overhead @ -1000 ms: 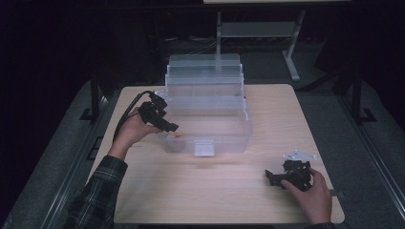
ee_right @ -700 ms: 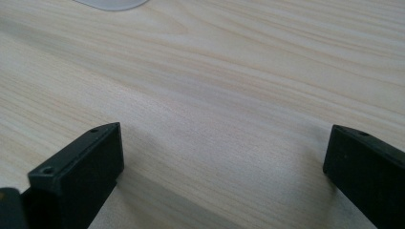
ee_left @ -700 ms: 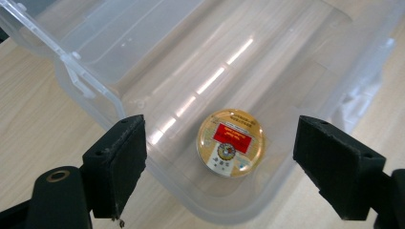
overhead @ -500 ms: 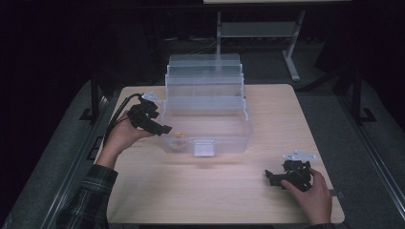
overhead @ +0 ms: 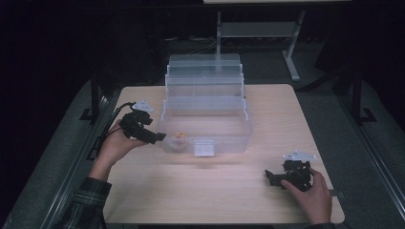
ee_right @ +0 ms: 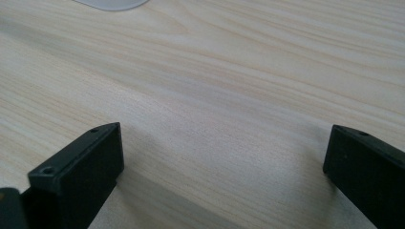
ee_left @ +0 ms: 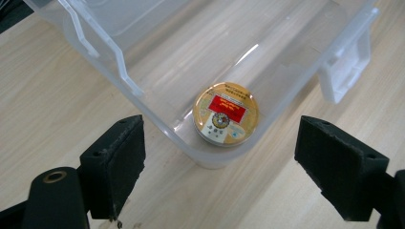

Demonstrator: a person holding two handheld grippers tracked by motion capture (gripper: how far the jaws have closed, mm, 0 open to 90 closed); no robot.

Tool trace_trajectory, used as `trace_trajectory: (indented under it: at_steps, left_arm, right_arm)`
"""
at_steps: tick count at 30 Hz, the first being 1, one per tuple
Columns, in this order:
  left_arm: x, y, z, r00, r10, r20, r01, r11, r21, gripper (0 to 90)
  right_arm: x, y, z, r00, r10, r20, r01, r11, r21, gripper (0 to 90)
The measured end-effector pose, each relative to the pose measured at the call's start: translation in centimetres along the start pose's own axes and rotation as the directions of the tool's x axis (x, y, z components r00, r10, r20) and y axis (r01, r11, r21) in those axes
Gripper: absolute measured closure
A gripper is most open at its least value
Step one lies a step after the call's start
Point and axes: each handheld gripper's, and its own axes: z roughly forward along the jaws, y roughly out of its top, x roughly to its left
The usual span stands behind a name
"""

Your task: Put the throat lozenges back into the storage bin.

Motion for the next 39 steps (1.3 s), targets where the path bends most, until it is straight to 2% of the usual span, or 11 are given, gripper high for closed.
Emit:
trace_trajectory:
  at_steps: [14, 29, 35, 39]
  left_arm:
    - [-1.1, -3.2, -0.8, 0.9994, -0.025, -0.023, 0.024, 0.9989, -0.039, 16.3]
    - [-2.8, -6.8, -0.2, 0.9987, -0.045, -0.023, 0.044, 0.9977, -0.051, 16.3]
    - [-3.3, -8.4, 0.1, 0.9981, -0.042, -0.046, 0.039, 0.9976, -0.058, 16.3]
    - [-3.6, -9.6, 0.1, 0.9971, -0.053, -0.055, 0.049, 0.9969, -0.062, 16.3]
  right_arm:
    - [0.0, 0.0, 0.0, 1.0, -0.001, 0.0, 0.001, 1.0, 0.001, 0.0]
    - [0.0, 0.0, 0.0, 1.0, 0.0, 0.0, 0.0, 1.0, 0.0, 0.0]
    - [0.0, 0.0, 0.0, 1.0, 0.0, 0.0, 0.0, 1.0, 0.001, 0.0]
    - [0.0, 0.0, 0.0, 1.0, 0.0, 0.0, 0.0, 1.0, 0.0, 0.0]
